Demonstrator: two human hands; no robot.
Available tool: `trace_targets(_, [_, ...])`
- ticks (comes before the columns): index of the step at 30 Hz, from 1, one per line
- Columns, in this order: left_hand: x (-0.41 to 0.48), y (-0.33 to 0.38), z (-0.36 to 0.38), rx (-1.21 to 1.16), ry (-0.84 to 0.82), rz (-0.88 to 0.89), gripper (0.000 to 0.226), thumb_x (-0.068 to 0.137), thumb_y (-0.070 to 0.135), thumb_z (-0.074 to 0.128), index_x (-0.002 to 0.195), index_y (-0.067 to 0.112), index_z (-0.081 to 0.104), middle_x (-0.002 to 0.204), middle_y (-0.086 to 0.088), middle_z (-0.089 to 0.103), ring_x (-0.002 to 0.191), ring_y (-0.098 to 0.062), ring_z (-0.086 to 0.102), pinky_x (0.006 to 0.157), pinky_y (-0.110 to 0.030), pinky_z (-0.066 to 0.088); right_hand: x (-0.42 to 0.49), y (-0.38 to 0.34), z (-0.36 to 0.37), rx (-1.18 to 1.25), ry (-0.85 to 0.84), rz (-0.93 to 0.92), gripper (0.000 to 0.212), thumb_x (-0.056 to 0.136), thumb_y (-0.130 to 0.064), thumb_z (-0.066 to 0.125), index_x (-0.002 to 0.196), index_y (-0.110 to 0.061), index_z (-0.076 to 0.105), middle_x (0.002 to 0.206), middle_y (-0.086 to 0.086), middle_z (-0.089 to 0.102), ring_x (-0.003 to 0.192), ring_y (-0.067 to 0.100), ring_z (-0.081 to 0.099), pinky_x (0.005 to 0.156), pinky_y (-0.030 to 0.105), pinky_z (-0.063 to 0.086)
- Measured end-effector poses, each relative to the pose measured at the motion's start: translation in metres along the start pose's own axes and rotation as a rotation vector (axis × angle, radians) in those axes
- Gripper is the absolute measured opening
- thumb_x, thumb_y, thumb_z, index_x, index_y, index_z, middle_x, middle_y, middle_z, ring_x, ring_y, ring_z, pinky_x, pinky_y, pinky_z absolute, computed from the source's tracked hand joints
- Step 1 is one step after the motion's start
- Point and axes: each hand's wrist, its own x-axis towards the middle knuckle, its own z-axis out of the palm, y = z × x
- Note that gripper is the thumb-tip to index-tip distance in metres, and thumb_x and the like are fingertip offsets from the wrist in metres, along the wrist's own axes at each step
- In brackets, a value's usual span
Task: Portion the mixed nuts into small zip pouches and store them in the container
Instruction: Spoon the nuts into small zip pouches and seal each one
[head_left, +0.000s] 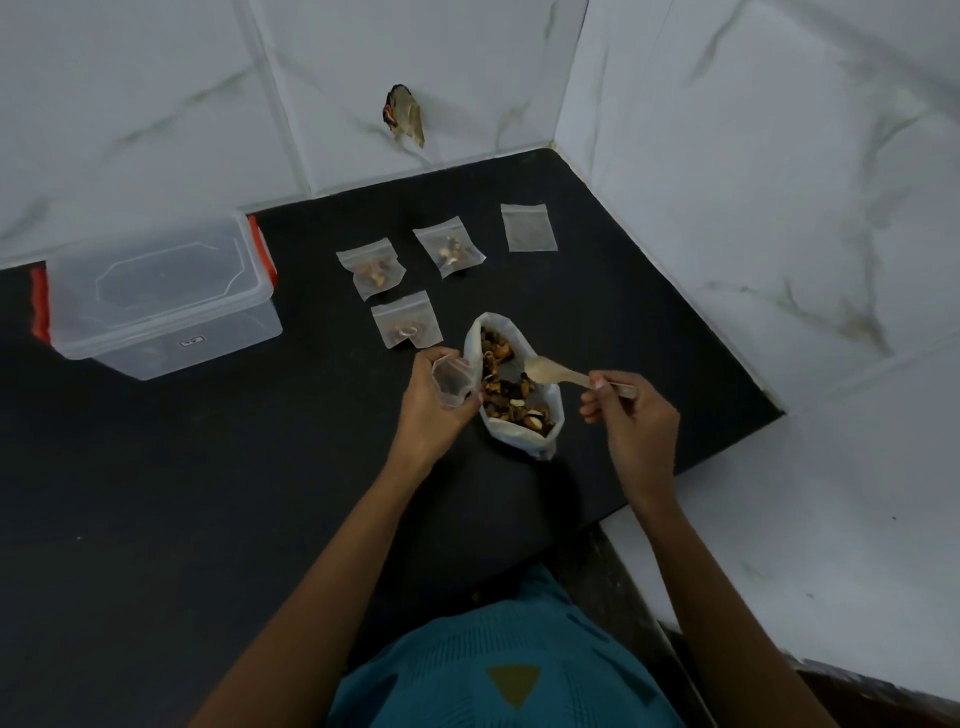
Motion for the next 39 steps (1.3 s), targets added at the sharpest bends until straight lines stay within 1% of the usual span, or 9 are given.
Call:
trace_targets(4, [-0.004, -0.005, 0.003, 0.010, -0.017, -0.008, 0.049, 0.078, 0.004, 0.069, 0.112, 0.025, 0.040, 0.117, 0.005, 0.050, 0.108, -0.004, 0.046, 0.073, -0.006, 0.039, -0.003, 0.011, -0.003, -0.254, -0.105, -0.131, 0.012, 0.087, 0.000, 0.056, 0.097, 0.000, 0.063, 0.078, 0.005, 0.062, 0.063, 0.001, 0.056, 0.062, 0.013, 0.048])
trace_targets(6, [-0.006, -0.008, 0.003, 0.005, -0.032, -0.024, 0.049, 0.078, 0.004, 0.069, 0.112, 0.026, 0.040, 0.117, 0.006, 0.050, 0.109, -0.005, 0.047, 0.075, -0.008, 0.038, -0.004, 0.010, -0.004, -0.322, -0.141, -0.164, 0.012, 0.087, 0.001, 0.056, 0.097, 0.001, 0.063, 0.079, 0.005, 0.060, 0.066, 0.003, 0.054, 0.061, 0.011, 0.044])
trace_targets(11, [-0.007, -0.013, 0.007, 0.010, -0.069, -0.064, 0.047, 0.079, 0.006, 0.069, 0.112, 0.024, 0.041, 0.110, 0.011, 0.050, 0.103, -0.002, 0.048, 0.073, -0.009, 0.040, -0.006, 0.012, 0.002, -0.359, -0.226, -0.111, 0.014, 0.090, -0.003, 0.054, 0.099, 0.001, 0.064, 0.083, 0.003, 0.059, 0.073, 0.011, 0.056, 0.065, 0.011, 0.041])
trace_targets(14, [-0.009, -0.016, 0.009, 0.034, -0.085, -0.075, 0.048, 0.078, 0.006, 0.069, 0.116, 0.020, 0.043, 0.102, 0.016, 0.049, 0.100, -0.001, 0.048, 0.073, -0.009, 0.041, -0.007, 0.016, 0.006, -0.281, -0.195, 0.009, 0.014, 0.091, -0.006, 0.052, 0.098, -0.002, 0.063, 0.080, 0.004, 0.061, 0.067, 0.008, 0.057, 0.063, 0.014, 0.045])
trace_targets(19, [-0.011, -0.020, 0.013, 0.075, -0.097, -0.097, 0.053, 0.078, 0.008, 0.070, 0.122, 0.015, 0.042, 0.113, 0.005, 0.048, 0.105, -0.006, 0.048, 0.075, -0.008, 0.039, -0.002, 0.019, 0.007, -0.072, -0.073, 0.252, 0.011, 0.092, -0.007, 0.051, 0.090, -0.009, 0.062, 0.066, -0.002, 0.059, 0.053, -0.004, 0.056, 0.054, 0.009, 0.046])
trace_targets(26, [-0.011, -0.020, 0.015, 0.043, -0.101, -0.138, 0.051, 0.078, 0.008, 0.070, 0.121, 0.017, 0.043, 0.116, 0.004, 0.048, 0.106, -0.005, 0.047, 0.073, -0.009, 0.039, -0.001, 0.023, 0.018, 0.155, 0.013, 0.508, 0.015, 0.091, -0.010, 0.053, 0.088, -0.001, 0.065, 0.065, 0.004, 0.063, 0.050, 0.001, 0.058, 0.054, 0.015, 0.048])
trace_targets(29, [-0.011, -0.020, 0.015, 0.037, -0.108, -0.148, 0.051, 0.078, 0.008, 0.070, 0.120, 0.017, 0.043, 0.112, 0.007, 0.047, 0.108, -0.006, 0.047, 0.079, -0.014, 0.039, -0.001, 0.023, 0.019, 0.171, 0.012, 0.527, 0.014, 0.091, -0.010, 0.054, 0.084, -0.005, 0.064, 0.064, 0.003, 0.063, 0.050, 0.003, 0.058, 0.053, 0.016, 0.048])
trace_targets(35, [-0.010, -0.021, 0.015, 0.058, -0.103, -0.154, 0.053, 0.078, 0.010, 0.070, 0.122, 0.018, 0.042, 0.121, 0.002, 0.047, 0.112, -0.008, 0.046, 0.086, -0.021, 0.040, 0.002, 0.019, 0.016, 0.273, 0.029, 0.621, 0.015, 0.091, -0.009, 0.054, 0.080, -0.005, 0.064, 0.065, 0.006, 0.062, 0.049, 0.003, 0.058, 0.050, 0.015, 0.048])
trace_targets(39, [-0.011, -0.021, 0.015, 0.042, -0.092, -0.133, 0.053, 0.077, 0.009, 0.071, 0.121, 0.017, 0.043, 0.119, 0.001, 0.049, 0.110, -0.008, 0.048, 0.078, -0.012, 0.039, 0.002, 0.017, 0.011, 0.455, 0.042, 0.720, 0.014, 0.091, -0.008, 0.054, 0.080, -0.007, 0.062, 0.067, 0.006, 0.061, 0.055, 0.008, 0.057, 0.051, 0.015, 0.050])
